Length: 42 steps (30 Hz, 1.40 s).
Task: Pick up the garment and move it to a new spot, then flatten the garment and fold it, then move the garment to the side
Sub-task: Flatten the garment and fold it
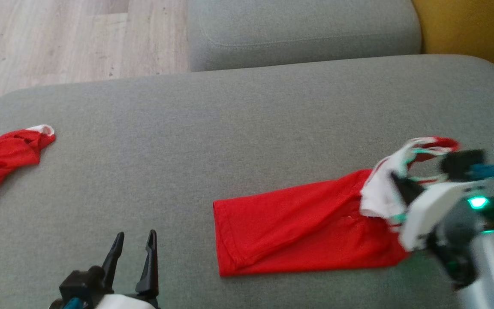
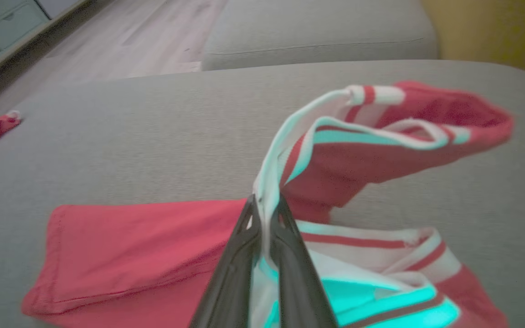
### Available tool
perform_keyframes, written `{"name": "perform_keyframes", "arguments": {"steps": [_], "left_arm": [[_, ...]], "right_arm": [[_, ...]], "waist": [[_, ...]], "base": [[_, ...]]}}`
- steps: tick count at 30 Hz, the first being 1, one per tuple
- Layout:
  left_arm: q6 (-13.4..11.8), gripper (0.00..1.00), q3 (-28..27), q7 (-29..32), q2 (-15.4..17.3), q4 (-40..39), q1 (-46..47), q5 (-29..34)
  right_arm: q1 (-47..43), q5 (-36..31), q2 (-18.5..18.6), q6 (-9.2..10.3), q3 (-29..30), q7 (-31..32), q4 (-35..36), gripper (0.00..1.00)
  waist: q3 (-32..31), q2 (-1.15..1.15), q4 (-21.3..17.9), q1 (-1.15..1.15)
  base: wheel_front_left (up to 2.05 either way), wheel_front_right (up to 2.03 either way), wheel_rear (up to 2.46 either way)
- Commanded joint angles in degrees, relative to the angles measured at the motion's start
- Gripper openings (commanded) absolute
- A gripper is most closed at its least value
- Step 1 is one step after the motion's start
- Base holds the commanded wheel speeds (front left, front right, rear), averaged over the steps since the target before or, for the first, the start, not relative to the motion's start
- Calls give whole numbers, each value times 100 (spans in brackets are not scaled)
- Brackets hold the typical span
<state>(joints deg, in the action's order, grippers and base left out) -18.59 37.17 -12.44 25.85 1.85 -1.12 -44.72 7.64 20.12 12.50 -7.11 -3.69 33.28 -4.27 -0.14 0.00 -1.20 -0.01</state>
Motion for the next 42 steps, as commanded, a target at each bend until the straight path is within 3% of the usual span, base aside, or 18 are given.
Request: {"name": "perform_keyframes", "arguments": {"steps": [1,5,10,26,27,28,29,30,36,42], "left_arm": [[21,100,-182,-61,60,-112,316,14],[38,100,-161,-61,51,-105,321,14],[61,100,-126,-44,51,-96,351,30],[91,100,41,47,-6,-72,454,79],[93,100,50,50,-10,-66,460,82],[96,100,59,53,-15,-59,467,84],[100,100,68,55,-20,-50,474,86],[103,100,76,58,-25,-40,481,87],[87,100,134,69,-56,-1,454,91],[82,100,203,61,-105,-12,424,107]], "right_arm": [[135,96,-173,-37,-412,-63,321,0],[155,244,-644,-37,-1028,-189,290,0],[215,370,-899,-37,-1562,-359,-7,0],[833,1355,-961,-37,-2806,-1165,-1774,0],[884,1430,-961,-37,-2880,-1204,-1877,17],[934,1515,-961,-37,-2952,-1252,-1968,42],[986,1600,-961,-37,-3019,-1321,-2041,94],[1035,1684,-961,-37,-3069,-1402,-2108,100],[1316,2171,-961,-37,-3336,-1970,-2178,100],[1603,1762,-962,-37,-3087,-2655,-2156,100]], "waist": [[-50,0,77,1],[-81,0,223,1],[-63,0,417,1],[20,0,1097,1],[21,0,1113,1],[22,0,1129,1],[23,0,1144,1],[21,0,1154,1],[-38,0,1083,1],[-93,0,877,1]], "base": [[0,0,0],[0,0,0],[0,0,0],[0,0,0],[0,0,0],[0,0,0],[0,0,0],[0,0,0],[0,0,0],[0,0,0]]}}
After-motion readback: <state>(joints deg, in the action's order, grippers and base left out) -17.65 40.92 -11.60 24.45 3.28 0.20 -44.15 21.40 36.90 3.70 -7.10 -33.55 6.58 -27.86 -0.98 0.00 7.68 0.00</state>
